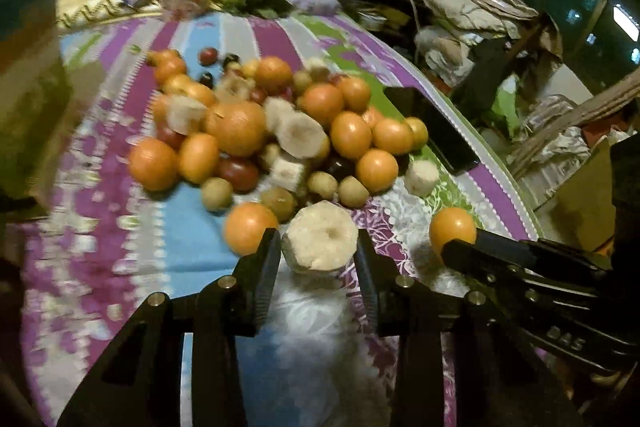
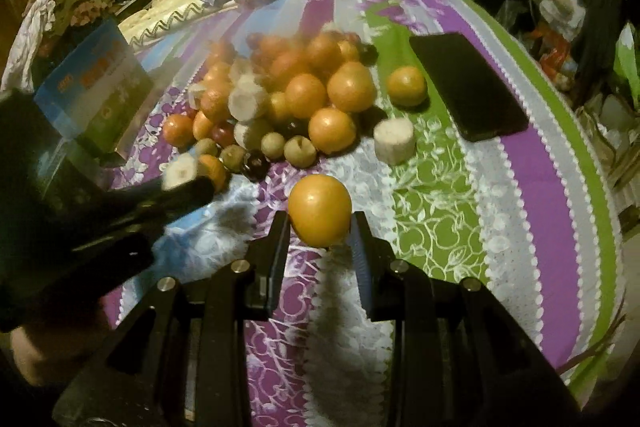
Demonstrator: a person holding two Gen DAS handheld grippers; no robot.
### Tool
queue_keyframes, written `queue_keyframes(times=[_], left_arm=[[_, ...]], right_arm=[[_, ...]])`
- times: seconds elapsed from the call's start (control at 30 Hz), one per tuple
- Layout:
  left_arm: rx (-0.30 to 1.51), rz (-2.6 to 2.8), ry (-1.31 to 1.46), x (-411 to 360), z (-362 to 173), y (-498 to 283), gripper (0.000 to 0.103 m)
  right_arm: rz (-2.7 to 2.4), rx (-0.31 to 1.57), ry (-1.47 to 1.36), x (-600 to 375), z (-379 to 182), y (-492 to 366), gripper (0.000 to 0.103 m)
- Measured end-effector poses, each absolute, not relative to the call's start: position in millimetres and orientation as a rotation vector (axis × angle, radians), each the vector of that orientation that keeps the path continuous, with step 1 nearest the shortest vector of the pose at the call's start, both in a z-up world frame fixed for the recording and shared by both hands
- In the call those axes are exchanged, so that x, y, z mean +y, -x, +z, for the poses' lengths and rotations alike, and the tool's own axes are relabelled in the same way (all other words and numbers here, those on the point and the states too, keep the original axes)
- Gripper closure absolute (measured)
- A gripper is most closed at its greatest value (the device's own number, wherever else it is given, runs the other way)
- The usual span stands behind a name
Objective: Organize fruits
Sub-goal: 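Carry the orange and white fruit over the light-blue basket with both tools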
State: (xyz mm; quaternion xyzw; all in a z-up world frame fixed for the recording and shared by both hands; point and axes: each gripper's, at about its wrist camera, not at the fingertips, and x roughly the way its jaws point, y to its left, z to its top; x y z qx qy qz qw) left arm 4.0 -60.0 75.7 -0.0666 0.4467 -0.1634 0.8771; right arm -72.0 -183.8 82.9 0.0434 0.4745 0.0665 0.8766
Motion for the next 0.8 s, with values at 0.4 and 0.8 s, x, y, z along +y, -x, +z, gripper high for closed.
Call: queue_keyframes(times=[0.4, 0.8], left_arm=[[0.838, -0.113, 0.186, 44.7, 162.2, 32.5, 0.065], [0.723, 0.123, 0.274, 176.0, 222.0, 81.5, 0.065]], right_arm=[[0.272, 0.866, -0.003, -112.5, 150.6, 66.2, 0.072], [0.490, 0.796, 0.076, -1.6, 198.8, 57.8, 0.072]])
